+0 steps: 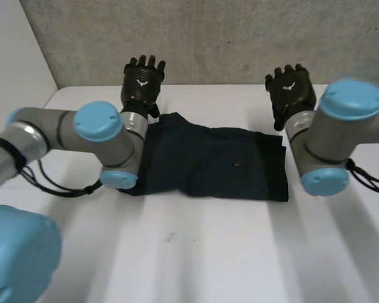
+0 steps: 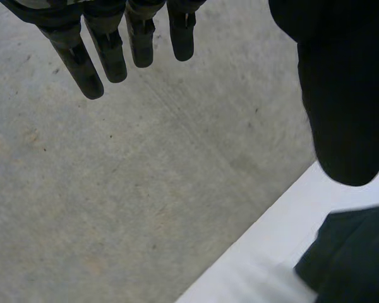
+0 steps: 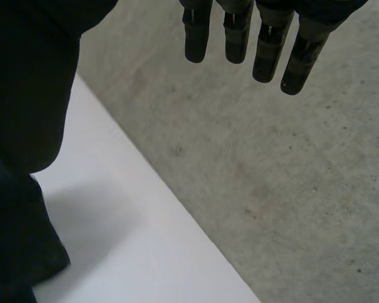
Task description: Fold the shorts.
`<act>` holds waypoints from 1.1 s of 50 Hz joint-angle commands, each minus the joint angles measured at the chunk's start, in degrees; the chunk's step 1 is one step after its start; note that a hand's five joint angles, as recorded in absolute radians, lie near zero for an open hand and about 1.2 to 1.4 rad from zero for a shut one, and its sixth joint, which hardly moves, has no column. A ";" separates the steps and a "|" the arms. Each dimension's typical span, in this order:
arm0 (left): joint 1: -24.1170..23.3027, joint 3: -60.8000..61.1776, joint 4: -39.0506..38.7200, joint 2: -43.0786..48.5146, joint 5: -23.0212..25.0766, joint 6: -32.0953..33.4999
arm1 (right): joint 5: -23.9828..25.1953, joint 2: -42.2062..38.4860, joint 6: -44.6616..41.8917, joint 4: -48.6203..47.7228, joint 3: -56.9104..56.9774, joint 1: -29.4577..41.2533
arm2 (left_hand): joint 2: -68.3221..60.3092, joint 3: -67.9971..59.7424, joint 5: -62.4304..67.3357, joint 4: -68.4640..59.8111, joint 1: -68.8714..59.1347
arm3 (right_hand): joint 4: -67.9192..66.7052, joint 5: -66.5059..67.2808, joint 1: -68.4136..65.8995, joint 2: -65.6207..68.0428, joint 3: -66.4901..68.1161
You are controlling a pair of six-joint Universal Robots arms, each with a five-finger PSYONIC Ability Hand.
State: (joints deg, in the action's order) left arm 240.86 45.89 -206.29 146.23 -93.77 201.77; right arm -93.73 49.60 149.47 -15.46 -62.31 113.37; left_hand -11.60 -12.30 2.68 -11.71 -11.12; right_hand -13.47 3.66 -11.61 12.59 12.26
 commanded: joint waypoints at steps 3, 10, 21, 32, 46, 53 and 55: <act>3.47 28.95 1.24 -22.63 5.61 -12.01 | 10.57 13.07 14.61 18.68 -13.44 -2.45 | 1.22 1.92 -2.30 1.33 0.74 | 2.08 -2.27 0.22 -1.19 -0.86; 5.41 42.07 1.94 -31.17 5.79 -12.28 | 11.46 13.16 17.61 21.09 -20.48 -3.68 | 1.22 1.92 -2.30 1.33 0.74 | -4.52 4.33 -6.37 5.40 5.73; 6.82 53.77 1.86 -35.57 6.05 -12.63 | 10.84 6.66 17.09 9.58 -24.70 -4.47 | 1.39 2.09 -2.47 1.50 0.91 | -23.66 23.47 -25.52 24.55 24.88; 7.08 54.13 1.86 -36.27 5.97 -12.63 | 8.21 4.98 13.58 5.52 -24.61 -7.02 | 1.22 1.92 -2.30 1.33 0.74 | -66.53 66.34 -68.39 67.41 67.74; 8.31 55.18 1.94 -41.55 5.79 -12.81 | 7.42 15.00 -16.97 13.26 -24.72 -12.65 | 1.22 1.92 -2.30 1.33 0.74 | -66.53 66.34 -68.39 67.41 67.74; 8.22 54.74 1.86 -41.99 5.70 -12.81 | 9.34 13.78 -23.96 12.39 -16.47 -1.18 | 1.22 1.92 -2.30 1.33 0.74 | -66.53 66.34 -68.39 67.41 67.74; 8.22 54.30 1.77 -41.99 5.53 -12.81 | 10.84 12.03 -23.96 11.07 -14.08 2.89 | 1.22 1.92 -2.30 1.33 0.74 | -66.53 66.34 -68.39 67.41 67.74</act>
State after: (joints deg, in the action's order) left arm 249.15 100.96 -204.36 104.32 -88.03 188.96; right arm -85.52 64.30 127.17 -2.31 -83.02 104.87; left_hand -11.60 -12.30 2.68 -11.71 -11.12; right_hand -68.11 55.21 -54.81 67.41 67.27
